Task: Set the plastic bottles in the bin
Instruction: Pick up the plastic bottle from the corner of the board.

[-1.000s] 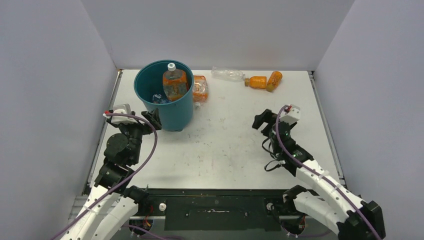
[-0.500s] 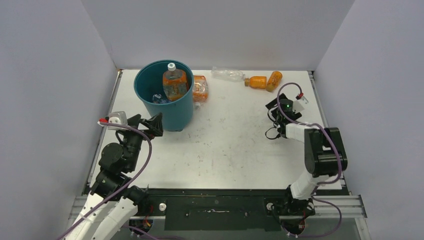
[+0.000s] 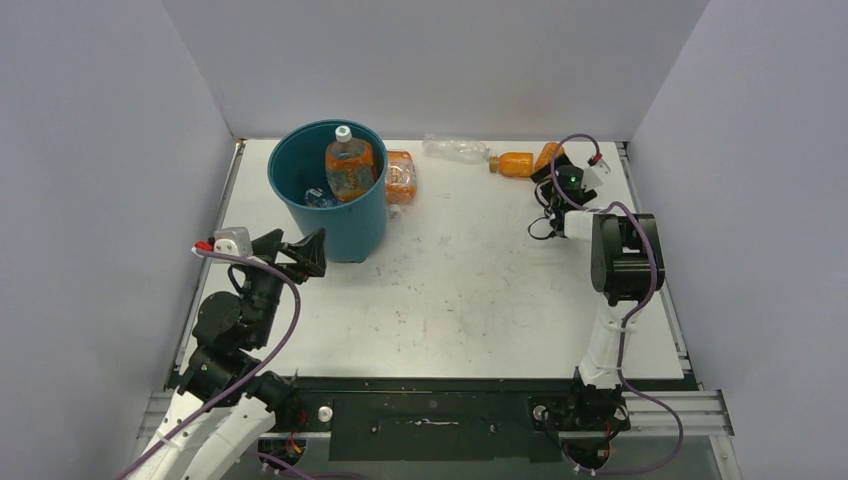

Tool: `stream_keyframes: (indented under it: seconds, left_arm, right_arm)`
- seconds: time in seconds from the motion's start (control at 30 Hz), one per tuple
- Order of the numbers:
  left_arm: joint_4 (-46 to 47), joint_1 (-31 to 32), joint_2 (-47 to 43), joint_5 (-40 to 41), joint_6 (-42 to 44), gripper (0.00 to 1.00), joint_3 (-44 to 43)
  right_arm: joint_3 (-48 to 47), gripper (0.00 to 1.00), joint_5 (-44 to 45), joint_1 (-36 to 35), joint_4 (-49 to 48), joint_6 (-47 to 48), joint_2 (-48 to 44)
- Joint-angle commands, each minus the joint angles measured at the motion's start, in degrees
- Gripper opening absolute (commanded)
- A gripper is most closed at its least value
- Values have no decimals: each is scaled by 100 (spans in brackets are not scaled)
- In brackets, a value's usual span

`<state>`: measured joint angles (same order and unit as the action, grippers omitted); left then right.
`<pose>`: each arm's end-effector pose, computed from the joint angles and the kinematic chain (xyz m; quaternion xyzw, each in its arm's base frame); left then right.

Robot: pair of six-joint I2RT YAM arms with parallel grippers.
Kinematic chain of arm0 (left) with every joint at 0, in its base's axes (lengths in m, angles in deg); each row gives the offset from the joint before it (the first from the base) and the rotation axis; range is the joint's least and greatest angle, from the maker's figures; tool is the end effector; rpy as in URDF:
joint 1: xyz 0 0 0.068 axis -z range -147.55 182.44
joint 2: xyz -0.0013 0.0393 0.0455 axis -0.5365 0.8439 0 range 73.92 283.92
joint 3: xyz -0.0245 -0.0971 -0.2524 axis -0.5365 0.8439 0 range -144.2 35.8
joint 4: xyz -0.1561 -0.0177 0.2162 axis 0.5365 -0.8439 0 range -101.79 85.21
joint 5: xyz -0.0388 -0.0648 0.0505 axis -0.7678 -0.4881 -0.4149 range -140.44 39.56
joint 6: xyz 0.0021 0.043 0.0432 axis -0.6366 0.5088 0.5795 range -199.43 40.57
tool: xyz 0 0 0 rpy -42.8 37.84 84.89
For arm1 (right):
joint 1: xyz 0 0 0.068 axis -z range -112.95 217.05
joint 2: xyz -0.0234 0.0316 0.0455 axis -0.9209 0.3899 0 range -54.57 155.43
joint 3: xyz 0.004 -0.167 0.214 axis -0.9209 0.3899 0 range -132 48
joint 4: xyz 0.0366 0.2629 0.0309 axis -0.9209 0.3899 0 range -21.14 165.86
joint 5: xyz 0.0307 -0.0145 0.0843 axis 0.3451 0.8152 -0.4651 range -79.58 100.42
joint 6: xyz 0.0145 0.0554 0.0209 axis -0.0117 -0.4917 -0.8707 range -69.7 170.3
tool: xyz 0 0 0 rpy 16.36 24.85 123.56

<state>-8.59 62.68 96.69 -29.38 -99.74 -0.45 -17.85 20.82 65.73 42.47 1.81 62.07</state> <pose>0.1144 -0.0477 0.3516 -0.0843 0.6438 -0.2142 0.7298 0.4513 0.0021 0.1425 0.3799 0.7476 0.1581 0.5213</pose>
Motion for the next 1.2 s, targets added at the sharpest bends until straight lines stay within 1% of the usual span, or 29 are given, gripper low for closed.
stream_keyframes:
  seconds: [0.0,0.07,0.2,0.3,0.43,0.47,0.53,0.67,0.73,0.8,0.87,0.97,1.03,1.17]
  left_arm:
    - [127,26,44,-146,24,96,-48]
    - [134,26,88,-200,19,96,-55]
    - [128,35,184,-278,10,96,-66]
    - [111,35,224,-309,10,96,-72]
    - [110,37,182,-282,10,96,-76]
    - [123,35,184,-278,10,96,-68]
    - [123,42,167,-282,10,96,-56]
    - [120,52,176,-312,10,96,-63]
    - [124,52,182,-305,15,96,-66]
    - [121,61,179,-287,27,96,-53]
    - [124,74,176,-274,45,96,-53]
    - [120,79,171,-270,49,96,-50]
    - [124,79,158,-269,48,96,-55]
    - [130,96,83,-233,39,96,-48]
  right_arm:
    - [-741,90,-169,110,-49,260,442]
    - [-1137,90,-274,266,184,350,717]
    - [-2156,90,-285,245,1167,437,1302]
    - [-2333,92,-229,213,1197,433,1434]
    - [-2614,100,-265,169,1399,485,1646]
    - [-2625,96,-303,168,1392,488,1684]
    - [-2643,91,-379,167,1401,494,1751]
    - [-2836,87,-717,163,1564,504,2001]
    - [-2785,81,-736,167,1542,501,2031]
    - [-2634,71,-797,163,1428,491,2002]
    - [-2382,61,-802,167,1165,475,1875]
    - [-2032,51,-789,167,891,481,1583]
    - [-1801,47,-772,167,752,540,1325]
    - [-1341,42,-664,167,577,658,620]
